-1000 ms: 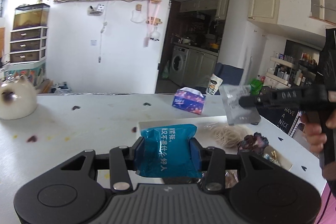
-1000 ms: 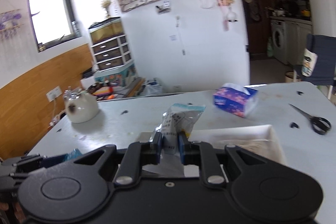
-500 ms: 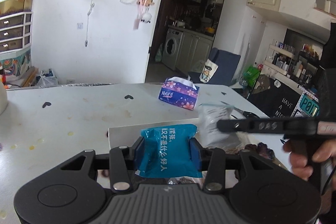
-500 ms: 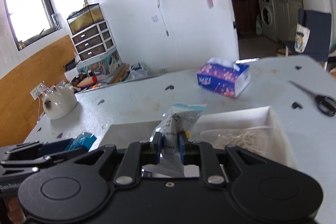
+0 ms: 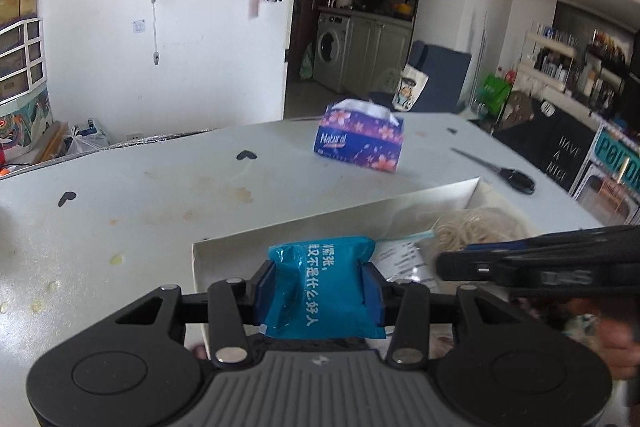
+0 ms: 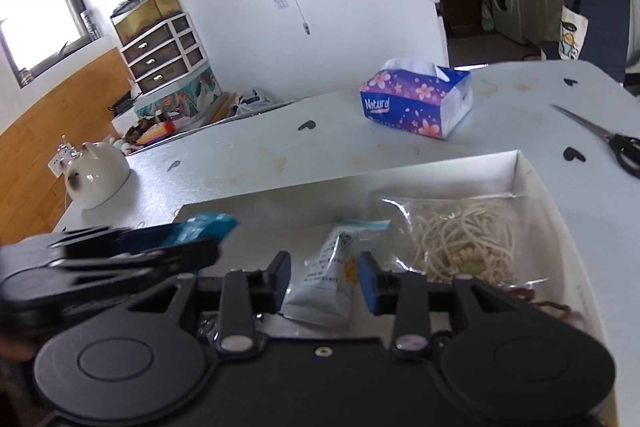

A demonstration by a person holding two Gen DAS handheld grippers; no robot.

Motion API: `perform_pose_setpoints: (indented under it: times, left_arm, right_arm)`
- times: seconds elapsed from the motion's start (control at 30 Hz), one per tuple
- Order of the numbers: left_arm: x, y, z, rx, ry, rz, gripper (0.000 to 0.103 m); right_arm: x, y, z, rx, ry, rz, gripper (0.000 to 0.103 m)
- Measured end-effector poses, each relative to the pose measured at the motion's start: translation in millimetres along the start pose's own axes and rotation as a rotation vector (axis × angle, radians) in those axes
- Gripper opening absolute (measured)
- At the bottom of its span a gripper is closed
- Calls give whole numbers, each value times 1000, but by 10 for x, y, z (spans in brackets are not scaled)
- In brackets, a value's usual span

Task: Organize soft objects
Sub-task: 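Lower the blue packet into the box while the right tool lowers the white packet in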

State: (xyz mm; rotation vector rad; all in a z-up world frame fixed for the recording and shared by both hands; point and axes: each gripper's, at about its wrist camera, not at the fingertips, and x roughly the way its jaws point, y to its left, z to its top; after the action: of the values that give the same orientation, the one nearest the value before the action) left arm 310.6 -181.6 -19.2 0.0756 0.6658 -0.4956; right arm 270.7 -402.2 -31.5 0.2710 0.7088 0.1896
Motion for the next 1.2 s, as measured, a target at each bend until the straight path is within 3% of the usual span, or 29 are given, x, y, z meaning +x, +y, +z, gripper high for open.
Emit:
perform_pose_setpoints:
  times: [0.07, 0.13, 0.2, 0.23, 0.4, 0.53, 0.63, 0.9, 1.2]
  left_arm:
    - [86, -1, -5, 2, 10, 9, 50]
    - [163, 2, -13, 8, 27, 22, 63]
    - [218, 0, -30, 1, 46, 36, 90]
    - [221, 3, -41, -12, 47, 46, 92]
    - [126, 6, -57, -29, 22, 41, 92]
    - [3, -6, -77, -26, 1, 27, 92]
    - [-78, -11, -96, -26, -12, 18, 92]
    - [-161, 60, -140, -37, -13, 21, 92]
    - [-233, 35, -142, -35, -20, -4, 92]
  right_arm:
    - [-66, -8, -15, -3, -2, 5, 39]
    - [-118, -12, -32, -5, -8, 1, 39]
    - [-166, -23, -52, -13, -17, -8, 38]
    - [-184, -30, -59, -16, -22, -13, 37]
    - [-151, -79, -39, -3, -18, -22, 28]
    - [39, -102, -49, 43, 28, -24, 11]
    - [216, -125, -41, 101, 57, -2, 3]
    - [487, 0, -66, 54, 110, -68, 1]
    - [140, 42, -85, 41, 57, -45, 1]
